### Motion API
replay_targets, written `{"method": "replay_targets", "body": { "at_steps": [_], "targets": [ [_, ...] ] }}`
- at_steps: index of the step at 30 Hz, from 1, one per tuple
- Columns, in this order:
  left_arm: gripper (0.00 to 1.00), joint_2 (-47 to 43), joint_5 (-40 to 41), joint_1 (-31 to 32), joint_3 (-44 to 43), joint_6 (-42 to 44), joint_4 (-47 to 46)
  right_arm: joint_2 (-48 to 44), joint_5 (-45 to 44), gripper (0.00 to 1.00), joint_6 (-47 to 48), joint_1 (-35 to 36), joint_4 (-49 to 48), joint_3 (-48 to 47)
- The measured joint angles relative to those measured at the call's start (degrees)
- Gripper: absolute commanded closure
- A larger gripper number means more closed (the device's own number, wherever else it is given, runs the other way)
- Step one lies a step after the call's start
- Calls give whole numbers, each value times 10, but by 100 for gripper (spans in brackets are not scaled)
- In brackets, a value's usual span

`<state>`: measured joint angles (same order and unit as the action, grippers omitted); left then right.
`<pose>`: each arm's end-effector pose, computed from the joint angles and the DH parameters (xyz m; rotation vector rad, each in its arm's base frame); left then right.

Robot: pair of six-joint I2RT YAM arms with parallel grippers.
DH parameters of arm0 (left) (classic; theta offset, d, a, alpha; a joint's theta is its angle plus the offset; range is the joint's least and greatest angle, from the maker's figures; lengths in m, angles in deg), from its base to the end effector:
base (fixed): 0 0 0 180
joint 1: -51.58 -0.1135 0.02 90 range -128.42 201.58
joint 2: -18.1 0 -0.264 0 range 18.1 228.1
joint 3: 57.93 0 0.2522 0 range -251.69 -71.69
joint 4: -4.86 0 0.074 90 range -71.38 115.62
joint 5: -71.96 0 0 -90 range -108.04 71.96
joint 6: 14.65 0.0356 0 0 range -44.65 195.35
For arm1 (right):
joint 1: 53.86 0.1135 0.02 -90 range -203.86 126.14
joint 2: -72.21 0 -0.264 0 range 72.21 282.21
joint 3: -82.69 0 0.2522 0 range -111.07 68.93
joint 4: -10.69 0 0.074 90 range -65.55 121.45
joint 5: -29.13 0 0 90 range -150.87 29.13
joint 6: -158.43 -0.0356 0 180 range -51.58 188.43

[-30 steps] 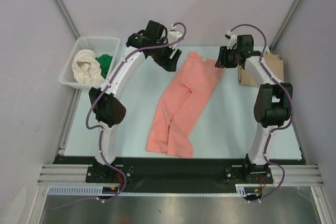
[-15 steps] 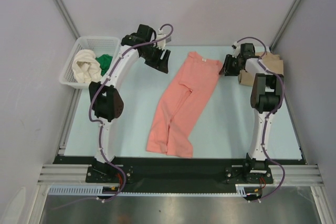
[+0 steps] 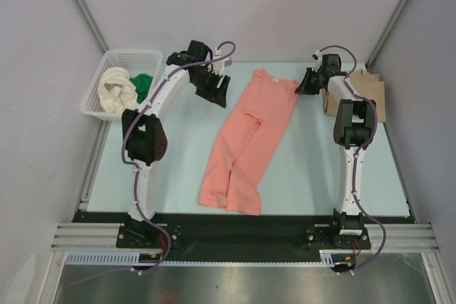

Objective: Fold and stack the t-shirts
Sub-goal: Fold the tshirt

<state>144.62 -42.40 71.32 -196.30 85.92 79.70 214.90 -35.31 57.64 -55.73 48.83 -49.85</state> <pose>0.4396 -0.1733 0.2826 0.8226 2.5135 -0.6189 0.5490 -0.0026 0.1499 0.0581 2.3917 0.6096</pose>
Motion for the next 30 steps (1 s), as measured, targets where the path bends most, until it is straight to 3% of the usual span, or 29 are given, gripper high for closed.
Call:
{"method": "replay_targets", "body": {
  "at_steps": [8,13,18,19,20,23,26,30],
  "targets": [
    [32,-15,36,0,5,1,1,71,-27,100,-5,10,-13,-122],
    [30,-24,56,0,5,2,0,151,-38,100,-8,17,-37,-252],
    [27,-23,75,2,-2,3,1,183,-45,99,-13,17,-55,-278],
    [27,-22,78,2,-8,3,1,188,-43,91,-15,17,-61,-284],
    [26,-21,80,2,-15,3,0,191,-46,75,-16,17,-63,-289],
    [26,-21,86,4,-25,0,-7,192,-53,56,-13,18,-63,-296],
    [25,-23,86,8,-18,-3,-10,178,-53,50,-10,16,-58,-282],
    [25,-47,87,11,32,-19,-13,90,-39,50,-12,6,-36,-172]
  ]
}}
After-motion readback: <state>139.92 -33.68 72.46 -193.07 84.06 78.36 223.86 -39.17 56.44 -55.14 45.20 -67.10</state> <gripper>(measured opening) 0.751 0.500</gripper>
